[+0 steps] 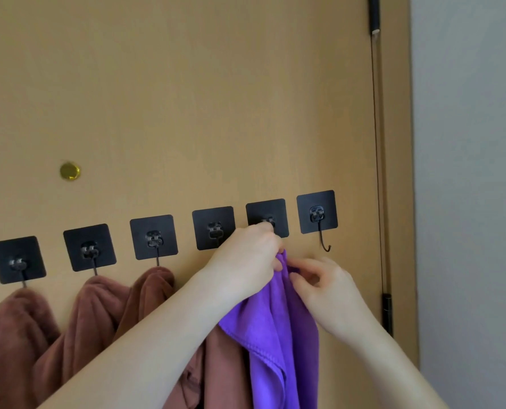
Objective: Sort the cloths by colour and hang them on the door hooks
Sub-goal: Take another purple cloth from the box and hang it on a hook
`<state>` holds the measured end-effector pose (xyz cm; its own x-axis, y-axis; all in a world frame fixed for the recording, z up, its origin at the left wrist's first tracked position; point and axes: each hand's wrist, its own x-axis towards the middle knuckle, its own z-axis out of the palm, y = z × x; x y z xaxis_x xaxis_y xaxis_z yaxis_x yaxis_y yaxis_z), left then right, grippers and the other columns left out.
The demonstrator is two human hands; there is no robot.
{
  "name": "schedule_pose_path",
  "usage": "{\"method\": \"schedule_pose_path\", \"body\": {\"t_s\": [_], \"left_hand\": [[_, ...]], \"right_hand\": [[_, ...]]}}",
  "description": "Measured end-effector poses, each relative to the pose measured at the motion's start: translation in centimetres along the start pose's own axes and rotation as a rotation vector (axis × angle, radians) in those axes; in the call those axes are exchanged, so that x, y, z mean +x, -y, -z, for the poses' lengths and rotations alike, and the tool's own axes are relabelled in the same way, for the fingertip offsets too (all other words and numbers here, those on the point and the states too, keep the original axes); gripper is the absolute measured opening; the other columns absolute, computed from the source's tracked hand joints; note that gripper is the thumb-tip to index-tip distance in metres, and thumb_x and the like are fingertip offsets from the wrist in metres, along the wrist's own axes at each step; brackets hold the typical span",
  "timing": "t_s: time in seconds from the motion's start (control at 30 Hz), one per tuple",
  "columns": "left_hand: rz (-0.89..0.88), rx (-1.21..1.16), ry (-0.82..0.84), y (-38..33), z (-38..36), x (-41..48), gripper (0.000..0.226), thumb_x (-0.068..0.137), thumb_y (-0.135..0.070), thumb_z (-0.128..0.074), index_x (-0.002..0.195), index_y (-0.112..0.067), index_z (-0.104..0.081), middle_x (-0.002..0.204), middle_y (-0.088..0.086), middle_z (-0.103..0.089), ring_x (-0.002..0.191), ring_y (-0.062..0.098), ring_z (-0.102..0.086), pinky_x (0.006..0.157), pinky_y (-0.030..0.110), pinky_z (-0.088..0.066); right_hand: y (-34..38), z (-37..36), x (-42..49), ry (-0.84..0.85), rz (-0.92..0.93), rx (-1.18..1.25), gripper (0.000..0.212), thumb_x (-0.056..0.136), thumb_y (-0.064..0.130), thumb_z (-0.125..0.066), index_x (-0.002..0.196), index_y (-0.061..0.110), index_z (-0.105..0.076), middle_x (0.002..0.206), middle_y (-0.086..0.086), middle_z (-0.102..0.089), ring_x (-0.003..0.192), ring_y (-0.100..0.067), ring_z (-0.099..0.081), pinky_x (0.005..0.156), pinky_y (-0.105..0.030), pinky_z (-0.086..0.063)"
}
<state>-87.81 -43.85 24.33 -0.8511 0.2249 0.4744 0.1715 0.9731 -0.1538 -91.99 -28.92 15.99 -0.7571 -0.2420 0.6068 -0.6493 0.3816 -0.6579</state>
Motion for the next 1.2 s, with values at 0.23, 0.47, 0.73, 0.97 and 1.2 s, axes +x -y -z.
{"method": "schedule_pose_path", "body": {"t_s": [0.23,0.47,0.73,0.97,1.2], "left_hand": [[-0.005,0.062,0.046,-0.2,0.2,0.5,0.028,0.104,-0.024,-0.052,0.088,-0.007,-0.067,0.094,0.003,-0.048,0.096,0.028,-0.057,0.074,0.032,-0.031],[0.04,0.048,0.136,-0.6,1.5,1.1,0.019,0.096,-0.014,-0.054,0.08,-0.01,-0.063,0.077,0.004,-0.055,0.074,0.024,-0.055,0.066,0.037,-0.048],[0.008,0.049,0.2,-0.7,2.0,1.6,0.026,0.092,-0.007,-0.051,0.106,-0.011,-0.072,0.087,0.007,-0.066,0.083,0.026,-0.063,0.062,0.034,-0.05],[0.033,-0.008,0.231,-0.5,1.5,1.7,0.022,0.095,-0.005,-0.05,0.101,-0.004,-0.071,0.09,0.009,-0.072,0.091,0.027,-0.069,0.076,0.041,-0.058],[0.015,0.017,0.213,-0.2,0.6,1.6,0.028,0.098,-0.002,-0.047,0.109,0.002,-0.072,0.11,0.017,-0.07,0.103,0.033,-0.067,0.085,0.048,-0.055]], "right_hand": [[0.7,2.3,-0.2,-0.004,-0.069,0.244,0.036,0.091,-0.004,-0.051,0.08,0.021,-0.073,0.073,0.009,-0.069,0.068,-0.004,-0.061,0.065,-0.016,-0.049],[3.3,2.3,-0.2,0.638,-0.169,0.657,0.029,0.099,-0.007,-0.046,0.101,0.0,-0.074,0.093,-0.021,-0.076,0.083,-0.028,-0.074,0.079,-0.033,-0.061],[1.8,0.6,1.3,0.613,-0.297,0.825,0.028,0.099,-0.003,-0.052,0.119,0.001,-0.071,0.109,-0.022,-0.076,0.092,-0.029,-0.076,0.083,-0.033,-0.063],[0.6,-0.7,1.5,0.607,-0.355,0.872,0.031,0.098,-0.001,-0.056,0.127,0.003,-0.067,0.115,-0.017,-0.075,0.105,-0.031,-0.074,0.088,-0.034,-0.062],[-0.2,-1.5,1.0,0.664,-0.42,0.735,0.026,0.099,0.0,-0.058,0.121,0.007,-0.071,0.111,-0.012,-0.077,0.104,-0.026,-0.075,0.088,-0.035,-0.062]]}}
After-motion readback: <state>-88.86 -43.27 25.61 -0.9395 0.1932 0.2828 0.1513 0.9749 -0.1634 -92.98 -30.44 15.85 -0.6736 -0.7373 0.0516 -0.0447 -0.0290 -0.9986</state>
